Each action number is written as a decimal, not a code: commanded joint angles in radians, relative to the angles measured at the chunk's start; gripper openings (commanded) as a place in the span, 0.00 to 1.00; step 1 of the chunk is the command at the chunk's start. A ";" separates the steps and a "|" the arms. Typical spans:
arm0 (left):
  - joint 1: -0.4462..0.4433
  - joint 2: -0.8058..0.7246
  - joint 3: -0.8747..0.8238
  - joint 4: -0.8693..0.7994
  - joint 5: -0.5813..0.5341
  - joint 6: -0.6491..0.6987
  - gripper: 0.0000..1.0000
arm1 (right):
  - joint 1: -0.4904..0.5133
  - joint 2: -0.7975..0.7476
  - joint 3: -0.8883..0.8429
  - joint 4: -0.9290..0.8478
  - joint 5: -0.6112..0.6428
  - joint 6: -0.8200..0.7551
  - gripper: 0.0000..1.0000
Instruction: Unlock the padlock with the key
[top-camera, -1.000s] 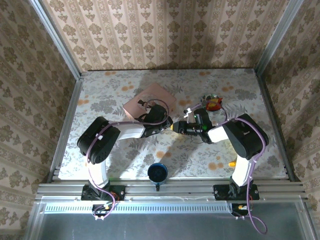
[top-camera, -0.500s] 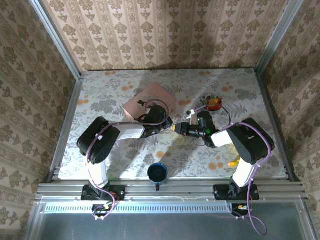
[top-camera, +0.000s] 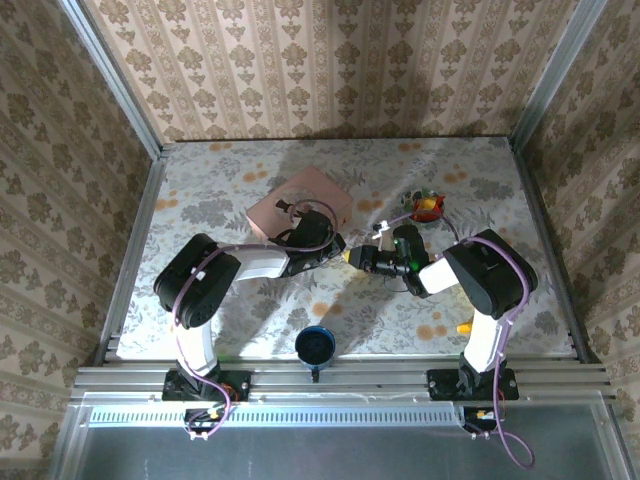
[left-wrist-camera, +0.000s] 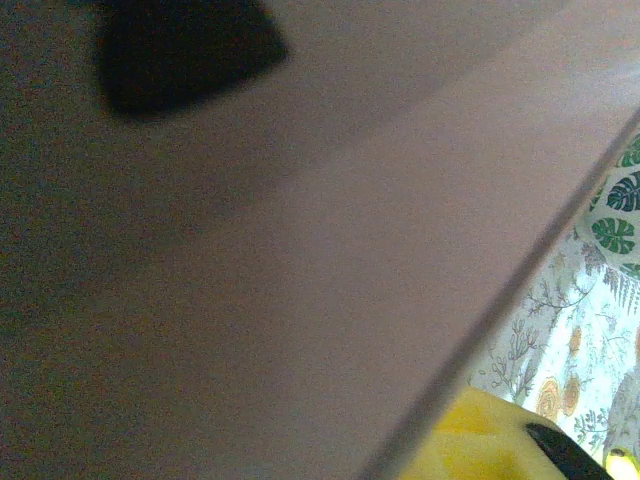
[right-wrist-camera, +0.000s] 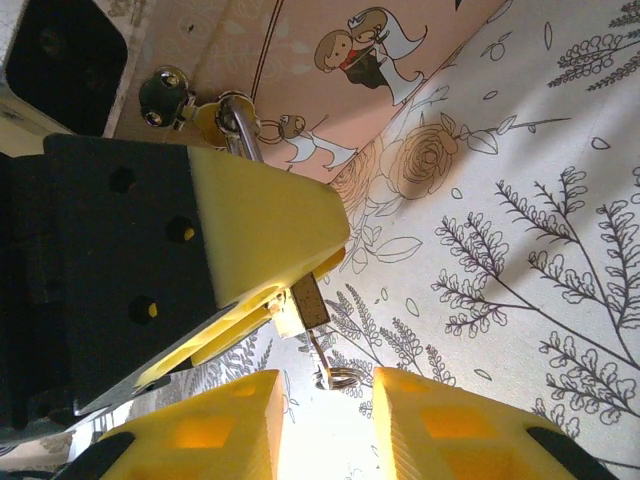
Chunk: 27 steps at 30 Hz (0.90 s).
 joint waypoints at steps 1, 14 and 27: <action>0.001 -0.010 -0.028 -0.048 0.035 -0.021 0.00 | 0.013 0.018 0.024 0.040 -0.023 0.013 0.29; -0.008 0.017 -0.016 -0.031 0.074 -0.023 0.00 | 0.029 0.038 0.073 0.049 -0.037 0.024 0.07; 0.009 -0.029 -0.026 -0.083 0.024 -0.033 0.00 | 0.056 -0.112 0.022 -0.261 0.173 -0.145 0.25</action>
